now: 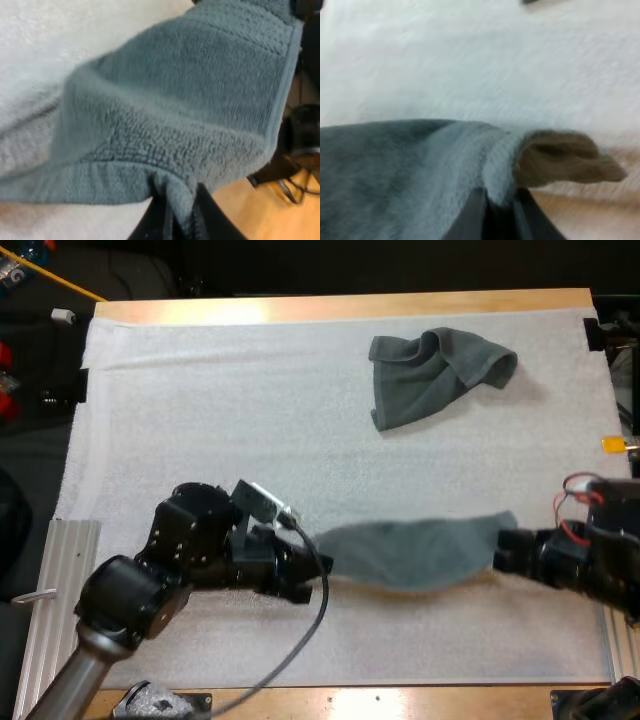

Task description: Pick towel from pile, fold and stack

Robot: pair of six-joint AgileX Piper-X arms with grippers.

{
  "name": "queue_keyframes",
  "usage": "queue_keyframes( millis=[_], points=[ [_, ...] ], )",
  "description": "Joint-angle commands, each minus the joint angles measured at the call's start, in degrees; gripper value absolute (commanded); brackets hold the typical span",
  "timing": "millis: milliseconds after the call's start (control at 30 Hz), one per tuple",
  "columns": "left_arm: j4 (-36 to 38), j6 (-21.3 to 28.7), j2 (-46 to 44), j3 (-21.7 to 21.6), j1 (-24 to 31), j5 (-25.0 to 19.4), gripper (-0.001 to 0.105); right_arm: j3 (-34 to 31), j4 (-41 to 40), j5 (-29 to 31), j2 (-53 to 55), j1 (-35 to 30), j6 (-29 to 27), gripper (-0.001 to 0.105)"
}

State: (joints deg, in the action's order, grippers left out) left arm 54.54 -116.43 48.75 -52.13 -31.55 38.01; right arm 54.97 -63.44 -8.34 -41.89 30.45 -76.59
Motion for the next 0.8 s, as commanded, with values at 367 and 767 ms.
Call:
queue_keyframes(
  millis=[367, 767],
  points=[
    [16.3, -0.3, -8.4, -2.2, -11.1, -10.6, 0.000, 6.5, -12.9, 1.3, 0.3, 19.5, 12.9, 0.000],
    [8.0, 6.1, 2.9, 3.5, -8.2, -20.9, 0.000, 0.8, -2.4, 11.2, -16.8, 17.0, 7.9, 0.000]
  ],
)
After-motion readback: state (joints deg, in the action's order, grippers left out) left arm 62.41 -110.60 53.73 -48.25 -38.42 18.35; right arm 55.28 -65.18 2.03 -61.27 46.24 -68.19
